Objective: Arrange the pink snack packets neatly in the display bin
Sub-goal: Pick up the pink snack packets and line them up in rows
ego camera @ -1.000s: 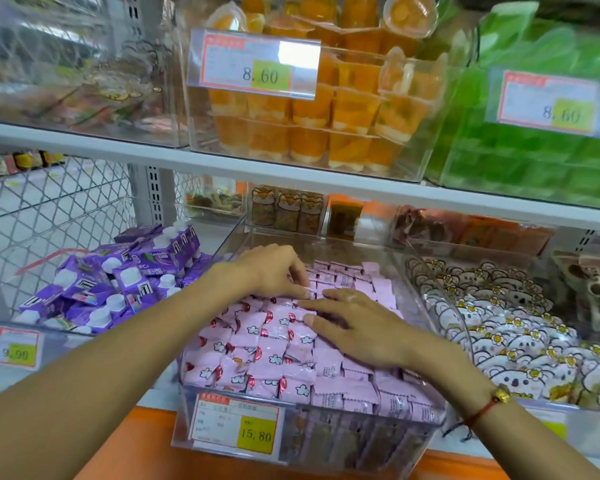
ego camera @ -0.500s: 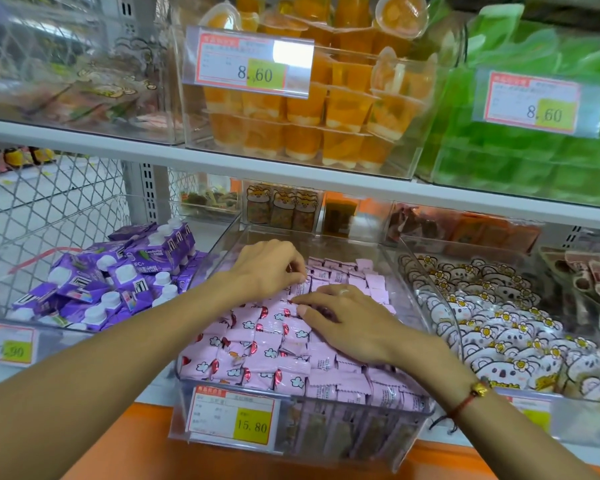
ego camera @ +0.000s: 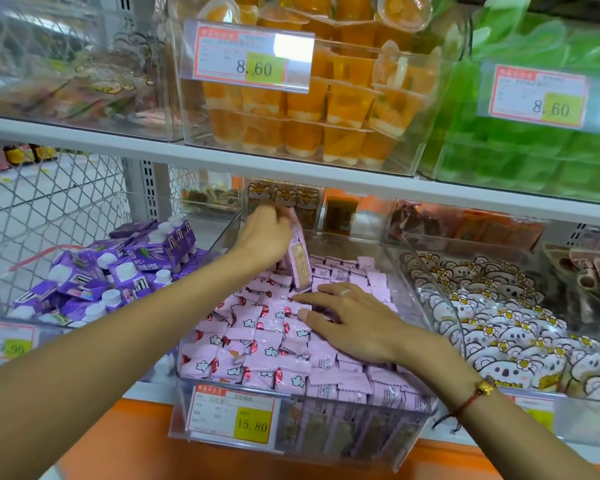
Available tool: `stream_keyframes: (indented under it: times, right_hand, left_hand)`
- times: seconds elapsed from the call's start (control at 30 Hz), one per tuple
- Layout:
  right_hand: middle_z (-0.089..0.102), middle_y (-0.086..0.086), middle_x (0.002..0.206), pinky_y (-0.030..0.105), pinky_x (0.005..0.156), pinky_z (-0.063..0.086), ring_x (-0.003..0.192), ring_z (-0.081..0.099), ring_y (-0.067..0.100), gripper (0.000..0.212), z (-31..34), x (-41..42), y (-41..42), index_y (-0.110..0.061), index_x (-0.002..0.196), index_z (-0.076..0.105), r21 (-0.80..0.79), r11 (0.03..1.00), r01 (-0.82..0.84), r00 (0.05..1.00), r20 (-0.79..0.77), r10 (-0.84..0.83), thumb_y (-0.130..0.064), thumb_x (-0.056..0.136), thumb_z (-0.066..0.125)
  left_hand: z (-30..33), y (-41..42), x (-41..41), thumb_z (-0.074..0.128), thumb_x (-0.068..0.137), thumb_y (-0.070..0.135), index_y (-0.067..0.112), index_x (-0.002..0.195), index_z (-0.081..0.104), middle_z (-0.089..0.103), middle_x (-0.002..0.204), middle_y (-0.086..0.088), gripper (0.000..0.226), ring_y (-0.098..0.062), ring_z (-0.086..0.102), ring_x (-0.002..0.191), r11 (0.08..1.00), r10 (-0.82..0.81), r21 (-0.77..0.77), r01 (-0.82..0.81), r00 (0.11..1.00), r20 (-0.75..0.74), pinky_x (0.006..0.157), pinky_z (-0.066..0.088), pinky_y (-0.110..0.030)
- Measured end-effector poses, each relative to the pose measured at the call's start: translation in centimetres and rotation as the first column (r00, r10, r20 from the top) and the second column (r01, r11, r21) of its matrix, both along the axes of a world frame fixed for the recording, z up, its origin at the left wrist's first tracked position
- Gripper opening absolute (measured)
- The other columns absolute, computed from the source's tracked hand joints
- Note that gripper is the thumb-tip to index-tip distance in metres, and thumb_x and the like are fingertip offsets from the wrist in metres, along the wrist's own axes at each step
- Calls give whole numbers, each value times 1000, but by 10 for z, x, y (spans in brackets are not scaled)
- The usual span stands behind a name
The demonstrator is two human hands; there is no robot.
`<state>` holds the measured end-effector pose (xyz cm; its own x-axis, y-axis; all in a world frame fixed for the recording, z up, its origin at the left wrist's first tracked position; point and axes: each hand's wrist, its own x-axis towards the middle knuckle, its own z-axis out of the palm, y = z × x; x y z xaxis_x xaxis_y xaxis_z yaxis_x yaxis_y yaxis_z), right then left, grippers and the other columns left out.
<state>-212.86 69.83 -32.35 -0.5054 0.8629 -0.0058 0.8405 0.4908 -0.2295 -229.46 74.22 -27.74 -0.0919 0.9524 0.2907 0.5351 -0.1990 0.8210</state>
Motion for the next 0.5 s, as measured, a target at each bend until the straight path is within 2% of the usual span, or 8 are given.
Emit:
stream_keyframes:
  times: [0.07, 0.13, 0.23, 0.27, 0.3, 0.37, 0.43, 0.5]
  right_hand:
    - [34, 2, 149, 34, 108, 25, 138, 24, 20, 48, 2, 1, -2, -42, 141, 36, -17, 1000, -16, 1000, -17, 15, -56, 95, 30]
    - [44, 2, 141, 29, 101, 32, 131, 34, 18, 43, 5, 1, -6, -36, 135, 49, 5, 1000, -9, 993, -119, 9, -50, 97, 35]
    - [61, -3, 118, 29, 83, 46, 103, 55, 14, 22, 12, 2, -7, -29, 104, 64, 201, 965, 166, 919, -386, -77, -39, 95, 46]
    - [60, -7, 115, 27, 77, 45, 98, 55, 9, 15, 14, 1, -8, -30, 102, 58, 235, 946, 225, 880, -466, -93, -39, 92, 51]
    - [57, -11, 116, 22, 75, 41, 99, 52, 6, 22, 17, 0, -10, -31, 107, 52, 246, 938, 245, 842, -534, -80, -41, 89, 57]
    - [49, -13, 125, 11, 82, 37, 109, 47, 2, 51, 19, -4, -13, -29, 125, 41, 240, 953, 184, 783, -622, 5, -41, 82, 66]
    - [47, -11, 131, 12, 92, 38, 115, 46, 1, 60, 21, -8, -16, -28, 132, 39, 294, 948, 121, 770, -630, 97, -33, 81, 71]
    - [56, -14, 117, 17, 85, 41, 102, 49, -4, 49, 22, -8, -16, -26, 125, 50, 391, 911, 130, 783, -604, 148, -22, 81, 72]
  left_hand:
    - [-2, -11, 0, 32, 104, 23, 7, 106, 58, 65, 104, -13, 31, -15, 57, 75, 996, 32, -91, -7, 963, 269, 67, 46, -27]
    - [-5, -22, -1, 31, 104, 25, 3, 115, 53, 65, 107, -16, 34, -21, 60, 87, 993, 89, -102, -52, 915, 394, 73, 48, -30]
    - [-5, -39, -7, 30, 104, 23, 5, 121, 49, 66, 102, -12, 31, -28, 62, 99, 988, 145, -36, -151, 814, 563, 91, 51, -42]
    - [-4, -45, -8, 30, 104, 21, 6, 119, 50, 65, 99, -9, 29, -23, 63, 94, 989, 133, -29, -145, 781, 610, 86, 54, -36]
    - [-4, -50, -7, 30, 104, 19, 6, 115, 52, 66, 97, -7, 27, -18, 63, 90, 992, 113, -34, -121, 749, 653, 79, 56, -27]
    - [-2, -58, -5, 31, 104, 15, 5, 102, 57, 66, 97, -9, 28, -14, 64, 88, 997, 72, -71, -28, 657, 751, 69, 56, -17]
    - [-1, -63, -2, 34, 103, 9, 1, 97, 58, 66, 94, -12, 26, -16, 66, 82, 987, 79, -138, 80, 505, 859, 66, 58, -19]
    - [0, -65, -2, 40, 100, 6, -3, 103, 56, 65, 89, -15, 18, -19, 65, 76, 964, 145, -211, 160, 348, 926, 58, 59, -24]
